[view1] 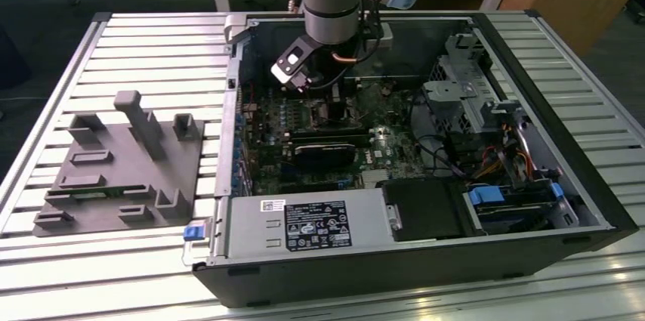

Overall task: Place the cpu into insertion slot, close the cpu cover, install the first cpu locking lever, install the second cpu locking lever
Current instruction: 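Place the cpu into insertion slot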

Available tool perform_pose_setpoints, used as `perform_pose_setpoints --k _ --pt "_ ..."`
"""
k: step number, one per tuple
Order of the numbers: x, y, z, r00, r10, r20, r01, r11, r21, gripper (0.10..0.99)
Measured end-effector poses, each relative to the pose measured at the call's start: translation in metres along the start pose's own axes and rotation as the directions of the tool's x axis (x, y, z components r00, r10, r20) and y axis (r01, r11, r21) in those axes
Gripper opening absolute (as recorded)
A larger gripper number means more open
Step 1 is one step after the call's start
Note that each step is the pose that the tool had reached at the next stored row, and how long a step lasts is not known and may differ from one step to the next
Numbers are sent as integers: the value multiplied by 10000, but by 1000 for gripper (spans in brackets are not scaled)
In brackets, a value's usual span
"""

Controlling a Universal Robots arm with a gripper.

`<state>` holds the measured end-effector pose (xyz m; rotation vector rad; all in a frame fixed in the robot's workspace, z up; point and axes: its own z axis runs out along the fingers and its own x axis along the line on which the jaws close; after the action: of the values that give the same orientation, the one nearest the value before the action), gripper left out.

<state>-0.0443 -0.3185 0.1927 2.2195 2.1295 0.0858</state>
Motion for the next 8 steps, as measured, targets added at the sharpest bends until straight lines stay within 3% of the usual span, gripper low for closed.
perform_pose_setpoints --k 5,6,8 --pt "0 0 2 10000 0 -1 0 10000 -1 549" --pt "0 0 2 10000 0 0 0 10000 0 612" --pt "0 0 3 10000 0 -1 0 10000 0 612"
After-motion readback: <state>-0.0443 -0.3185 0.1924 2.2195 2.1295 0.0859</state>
